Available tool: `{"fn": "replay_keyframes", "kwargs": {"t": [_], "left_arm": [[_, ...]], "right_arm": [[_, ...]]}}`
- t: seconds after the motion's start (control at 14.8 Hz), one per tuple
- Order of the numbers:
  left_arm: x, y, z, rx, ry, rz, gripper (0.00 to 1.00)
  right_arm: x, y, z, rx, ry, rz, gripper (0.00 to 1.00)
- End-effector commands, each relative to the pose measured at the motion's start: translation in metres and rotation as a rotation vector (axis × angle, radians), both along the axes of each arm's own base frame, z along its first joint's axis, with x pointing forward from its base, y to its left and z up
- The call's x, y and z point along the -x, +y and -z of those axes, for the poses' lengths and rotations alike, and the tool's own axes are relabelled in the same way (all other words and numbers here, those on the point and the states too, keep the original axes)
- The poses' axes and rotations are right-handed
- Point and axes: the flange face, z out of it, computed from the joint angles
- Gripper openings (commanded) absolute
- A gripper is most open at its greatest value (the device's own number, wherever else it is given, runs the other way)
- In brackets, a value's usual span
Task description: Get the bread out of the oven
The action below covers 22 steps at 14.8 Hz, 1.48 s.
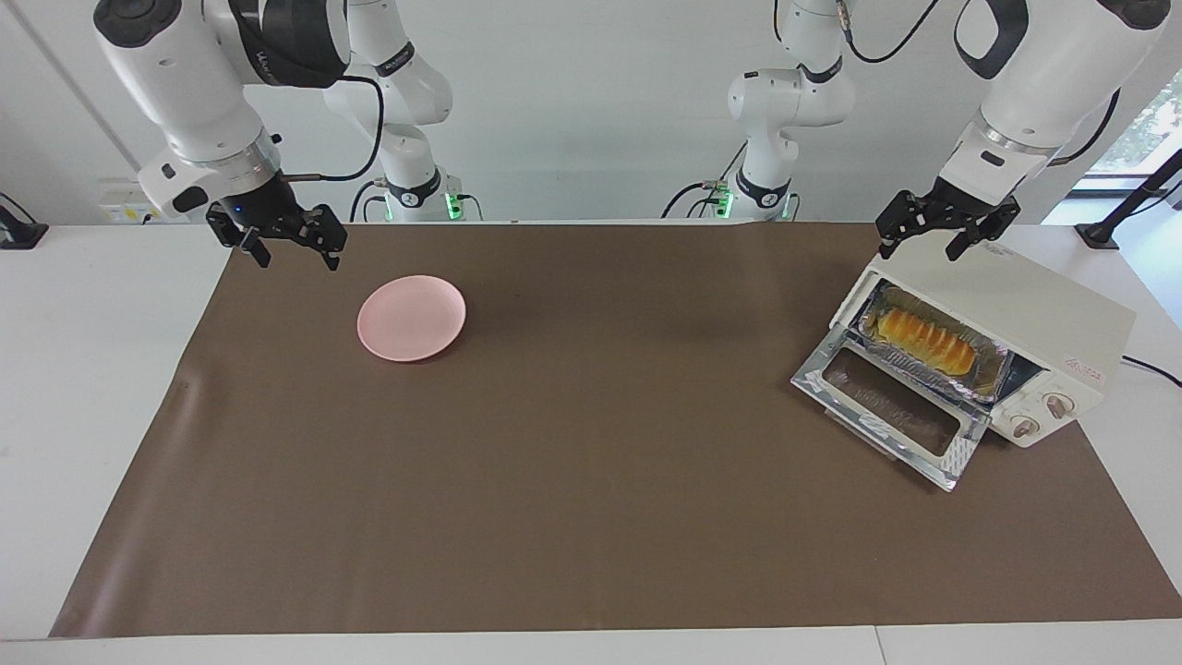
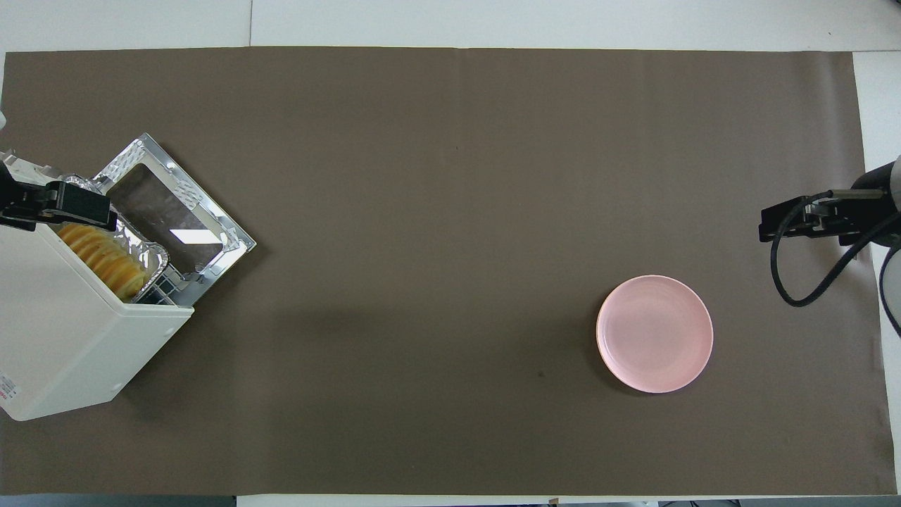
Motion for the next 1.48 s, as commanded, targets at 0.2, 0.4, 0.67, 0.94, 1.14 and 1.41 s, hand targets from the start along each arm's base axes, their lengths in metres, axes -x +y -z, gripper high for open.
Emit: {"fn": "replay_keyframes", "kwargs": {"t": [0.2,0.4,0.67,0.94,1.14,1.41], "left_arm": [[-0.085,-0.009,0.061,-0.178,0.06,-0.273,1.0],[-0.099,-0.017,0.09,-0.254,0.038,-0.44,1.0],[-0.107,-0.014,0.13,-0.311,-0.014,-0.663,1.0],[-0.085,-0.005,0.178,-0.405,-0.02,-0.696,1.0],[-0.072,0.005,0.193,-0.423,-0.013,-0.732,1.0],[-0.065,0.007,0.205,-0.424,-0.003,-0.728,1.0]], "right_arm": [[0.007,-0.002,-0.001,0.017,0.003,-0.012,1.0],[0.007,-0.002,-0.001,0.017,0.003,-0.012,1.0],[0.007,-0.002,-0.001,0.017,0.003,-0.012,1.0],[0.007,-0.002,-0.001,0.017,0.003,-0.012,1.0],[0.007,-0.002,-0.001,0.017,0.003,-0.012,1.0],[0.007,-0.002,-0.001,0.017,0.003,-0.012,1.0]]}}
